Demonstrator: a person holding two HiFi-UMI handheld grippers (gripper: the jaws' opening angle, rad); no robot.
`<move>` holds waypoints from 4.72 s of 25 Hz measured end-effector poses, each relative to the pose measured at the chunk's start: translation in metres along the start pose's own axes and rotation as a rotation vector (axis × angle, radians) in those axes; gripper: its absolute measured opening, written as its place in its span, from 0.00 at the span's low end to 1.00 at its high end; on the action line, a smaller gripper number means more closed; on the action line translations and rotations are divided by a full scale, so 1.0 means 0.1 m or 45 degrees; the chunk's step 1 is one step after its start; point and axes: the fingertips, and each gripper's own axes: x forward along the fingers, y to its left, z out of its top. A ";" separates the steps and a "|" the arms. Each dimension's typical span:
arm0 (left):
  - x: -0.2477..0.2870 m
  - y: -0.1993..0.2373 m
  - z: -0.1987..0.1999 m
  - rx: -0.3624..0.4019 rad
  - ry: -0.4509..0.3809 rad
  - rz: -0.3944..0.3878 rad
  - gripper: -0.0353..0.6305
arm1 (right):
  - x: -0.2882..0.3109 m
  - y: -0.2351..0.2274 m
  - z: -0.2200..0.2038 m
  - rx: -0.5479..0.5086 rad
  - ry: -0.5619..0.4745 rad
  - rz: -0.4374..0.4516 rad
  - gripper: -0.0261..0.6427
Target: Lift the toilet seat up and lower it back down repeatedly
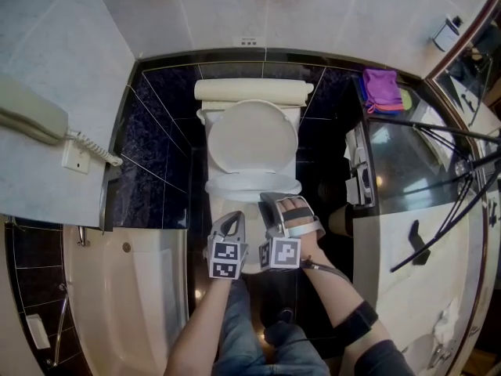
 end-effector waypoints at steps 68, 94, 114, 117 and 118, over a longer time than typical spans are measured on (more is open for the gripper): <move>0.16 -0.83 -4.28 -0.121 0.506 -0.006 0.04 | -0.07 3.12 -2.15 1.184 0.237 0.097 0.07; -1.65 -0.79 -0.40 -0.070 0.055 0.116 0.04 | -1.96 0.69 -0.68 1.442 -0.038 0.095 0.07; -3.04 -0.97 0.93 0.033 -0.154 0.089 0.04 | -3.27 -0.15 -0.16 1.349 -0.181 -0.006 0.07; -3.07 -1.02 0.90 0.045 -0.155 0.091 0.04 | -3.32 -0.12 -0.16 1.331 -0.171 -0.008 0.07; -3.07 -1.02 0.89 0.040 -0.160 0.092 0.04 | -3.34 -0.12 -0.15 1.331 -0.171 -0.007 0.07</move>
